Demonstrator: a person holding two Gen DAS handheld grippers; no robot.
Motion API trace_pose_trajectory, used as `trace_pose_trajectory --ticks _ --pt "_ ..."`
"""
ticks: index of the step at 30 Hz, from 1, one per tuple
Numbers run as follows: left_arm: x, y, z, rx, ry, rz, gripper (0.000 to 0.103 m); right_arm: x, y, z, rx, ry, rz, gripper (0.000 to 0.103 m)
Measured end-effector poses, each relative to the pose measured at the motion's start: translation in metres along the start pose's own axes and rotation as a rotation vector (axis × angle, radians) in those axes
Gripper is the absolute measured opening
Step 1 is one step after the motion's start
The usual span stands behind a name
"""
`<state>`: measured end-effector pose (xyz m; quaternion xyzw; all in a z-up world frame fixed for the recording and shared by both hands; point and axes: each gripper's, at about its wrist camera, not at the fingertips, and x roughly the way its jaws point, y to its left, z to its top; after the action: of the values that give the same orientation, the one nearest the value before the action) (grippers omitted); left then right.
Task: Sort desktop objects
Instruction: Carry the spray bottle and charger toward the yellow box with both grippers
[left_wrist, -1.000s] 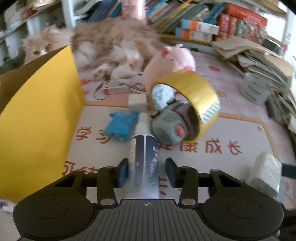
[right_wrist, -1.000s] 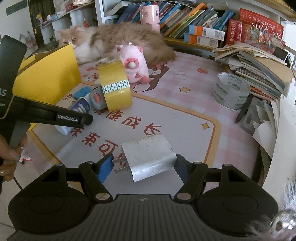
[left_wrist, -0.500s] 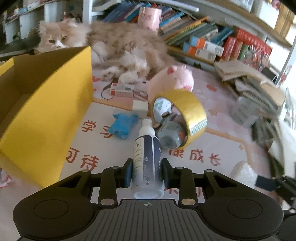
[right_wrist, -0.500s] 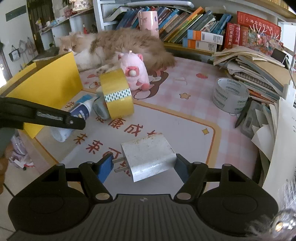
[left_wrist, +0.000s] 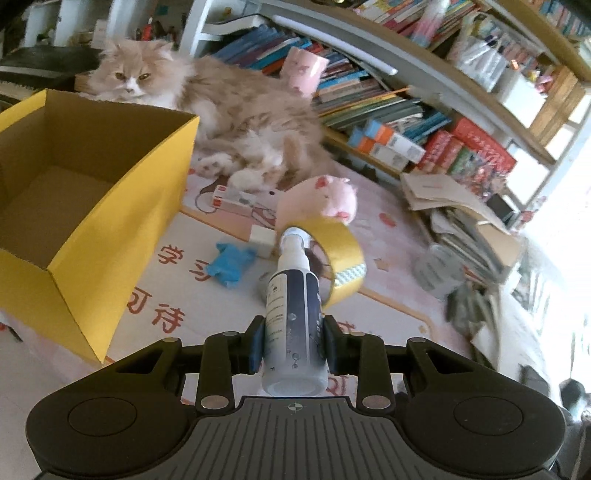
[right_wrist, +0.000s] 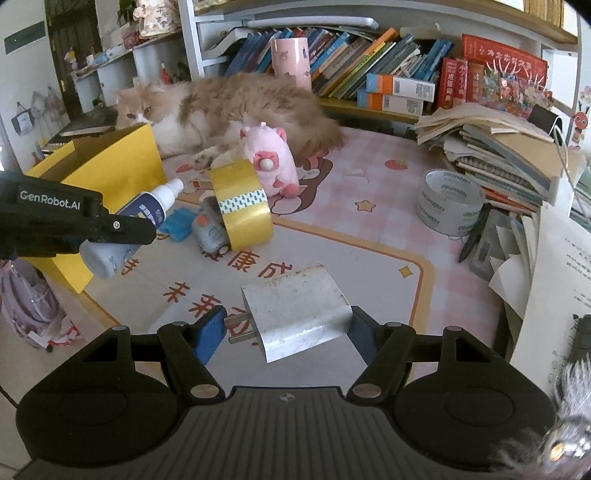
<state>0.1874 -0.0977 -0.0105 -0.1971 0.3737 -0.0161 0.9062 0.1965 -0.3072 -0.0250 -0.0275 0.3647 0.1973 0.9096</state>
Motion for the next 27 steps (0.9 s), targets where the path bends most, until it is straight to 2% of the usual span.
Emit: trace_pose_trajectory --ticks 9,15,27 --pt "-0.038 0.025 0.000 -0.055 -0.019 -0.096 0.031 -0.029 0.027 0.007 0.061 -0.058 -0.030 0.068" --pt "-0.069 0.041 0.000 -0.057 -0.048 -0.153 0.031 -0.047 0.055 0.007 0.069 -0.091 -0.037 0.068" --pt "-0.111 0.091 -0.018 -0.020 -0.034 -0.224 0.031 -0.063 0.121 -0.006 0.061 -0.110 -0.083 0.068"
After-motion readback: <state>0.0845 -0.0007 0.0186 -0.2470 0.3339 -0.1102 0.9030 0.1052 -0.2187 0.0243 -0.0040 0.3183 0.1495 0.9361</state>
